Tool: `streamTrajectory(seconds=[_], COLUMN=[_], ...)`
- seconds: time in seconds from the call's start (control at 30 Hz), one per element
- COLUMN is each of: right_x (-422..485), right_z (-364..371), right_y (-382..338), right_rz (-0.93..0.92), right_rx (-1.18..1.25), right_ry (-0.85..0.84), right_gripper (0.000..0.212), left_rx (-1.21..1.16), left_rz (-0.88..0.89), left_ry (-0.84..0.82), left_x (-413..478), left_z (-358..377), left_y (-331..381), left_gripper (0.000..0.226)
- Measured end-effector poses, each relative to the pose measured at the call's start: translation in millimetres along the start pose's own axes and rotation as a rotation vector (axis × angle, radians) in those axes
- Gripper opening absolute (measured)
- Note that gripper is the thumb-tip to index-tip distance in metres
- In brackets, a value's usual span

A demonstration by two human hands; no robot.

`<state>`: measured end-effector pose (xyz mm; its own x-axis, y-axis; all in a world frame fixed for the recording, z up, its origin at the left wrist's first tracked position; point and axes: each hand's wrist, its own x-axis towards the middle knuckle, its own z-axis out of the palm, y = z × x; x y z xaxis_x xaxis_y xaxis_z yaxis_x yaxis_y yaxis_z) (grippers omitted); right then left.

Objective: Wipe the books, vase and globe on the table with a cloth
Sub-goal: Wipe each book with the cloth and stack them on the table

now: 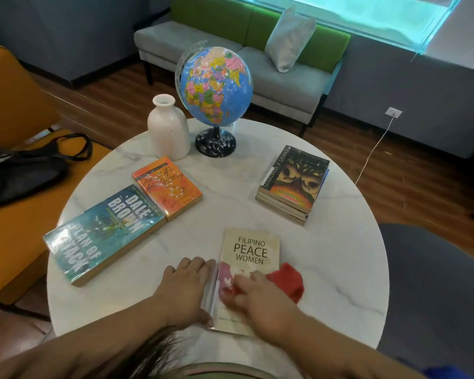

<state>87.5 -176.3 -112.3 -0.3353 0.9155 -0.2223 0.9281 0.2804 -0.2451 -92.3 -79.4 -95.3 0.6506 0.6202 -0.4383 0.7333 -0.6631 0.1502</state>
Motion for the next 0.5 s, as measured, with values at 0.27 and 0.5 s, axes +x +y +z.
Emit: streamTrajectory(seconds=[0.27, 0.5], right_x=[-59.8, -53.2], right_z=[11.9, 13.6], right_y=[31.4, 1.8], right_rz=[0.204, 0.282], right_rx=[0.23, 0.219], right_ry=[0.098, 0.043], right_gripper=[0.057, 0.042], left_rx=[-0.199, -0.601], left_rz=[-0.116, -0.367], left_ry=[-0.12, -0.274], left_x=[-4.2, 6.8], left_z=[-0.3, -9.3], left_y=[12.3, 24.0], left_gripper=[0.058, 0.025])
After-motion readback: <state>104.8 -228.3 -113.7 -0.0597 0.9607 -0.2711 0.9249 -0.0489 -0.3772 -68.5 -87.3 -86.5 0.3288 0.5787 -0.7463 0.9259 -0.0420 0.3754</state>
